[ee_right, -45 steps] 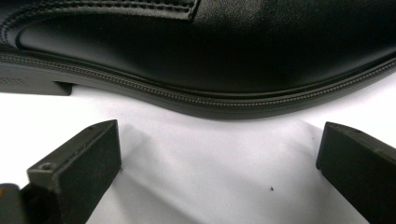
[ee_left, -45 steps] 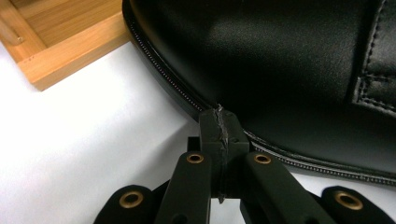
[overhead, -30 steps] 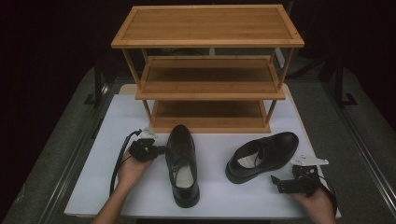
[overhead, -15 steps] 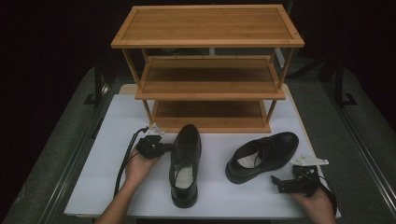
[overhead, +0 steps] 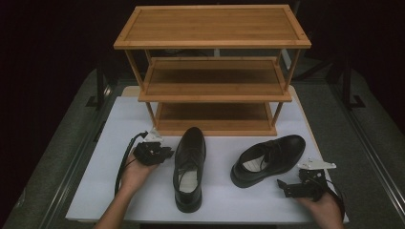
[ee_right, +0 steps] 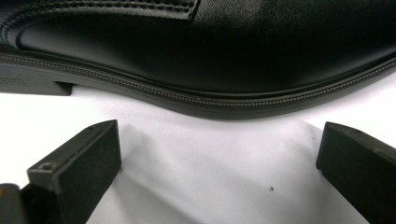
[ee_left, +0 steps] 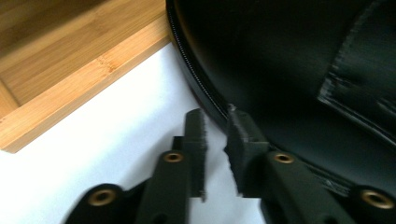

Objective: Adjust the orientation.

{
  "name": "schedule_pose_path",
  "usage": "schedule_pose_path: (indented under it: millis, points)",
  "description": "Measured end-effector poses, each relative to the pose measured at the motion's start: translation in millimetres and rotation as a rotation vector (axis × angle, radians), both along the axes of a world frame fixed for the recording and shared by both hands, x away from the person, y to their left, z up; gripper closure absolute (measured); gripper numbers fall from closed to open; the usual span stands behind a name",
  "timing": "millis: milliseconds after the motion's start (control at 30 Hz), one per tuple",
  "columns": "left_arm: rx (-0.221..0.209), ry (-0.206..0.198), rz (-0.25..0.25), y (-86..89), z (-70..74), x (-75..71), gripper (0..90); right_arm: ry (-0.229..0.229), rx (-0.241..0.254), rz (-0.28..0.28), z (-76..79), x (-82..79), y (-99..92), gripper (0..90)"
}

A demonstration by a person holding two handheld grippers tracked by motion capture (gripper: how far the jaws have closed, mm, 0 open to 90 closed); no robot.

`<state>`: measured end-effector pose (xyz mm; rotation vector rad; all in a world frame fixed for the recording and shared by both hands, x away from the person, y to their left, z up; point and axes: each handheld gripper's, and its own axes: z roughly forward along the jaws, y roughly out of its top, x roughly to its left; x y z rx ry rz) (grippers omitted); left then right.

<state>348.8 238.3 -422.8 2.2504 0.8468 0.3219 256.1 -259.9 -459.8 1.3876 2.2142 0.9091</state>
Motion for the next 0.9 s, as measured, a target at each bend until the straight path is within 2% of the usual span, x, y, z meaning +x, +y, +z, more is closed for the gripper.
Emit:
schedule_pose_path:
  millis: [133,200,300,433,633,767,900]
  points:
    - [0.032,-0.016,0.016,8.9,1.7,-8.7,52.4,0.003,-0.001,-0.001,0.2,0.0,0.1,0.0]
    - [0.031,-0.025,0.031,16.5,2.4,-12.9,41.3,0.003,0.0,0.0,0.2,0.1,0.0,0.0]
    - [0.015,-0.016,0.047,30.2,3.3,-18.2,27.2,0.004,-0.002,0.0,0.3,0.2,0.1,0.0]
    - [0.029,0.001,0.054,44.6,2.4,-26.6,12.0,0.003,0.0,-0.001,0.3,0.2,0.2,0.0]
    - [0.052,0.01,0.072,65.4,-0.3,-49.6,2.2,0.002,0.001,-0.001,0.1,0.1,0.1,0.0]
    - [0.07,0.002,0.081,77.1,-7.3,-64.9,0.5,-0.001,-0.001,0.002,0.1,0.1,-0.2,0.0]
    - [0.081,-0.001,0.08,86.2,-15.0,-73.3,0.0,0.003,-0.004,0.001,0.4,0.2,0.2,0.0]
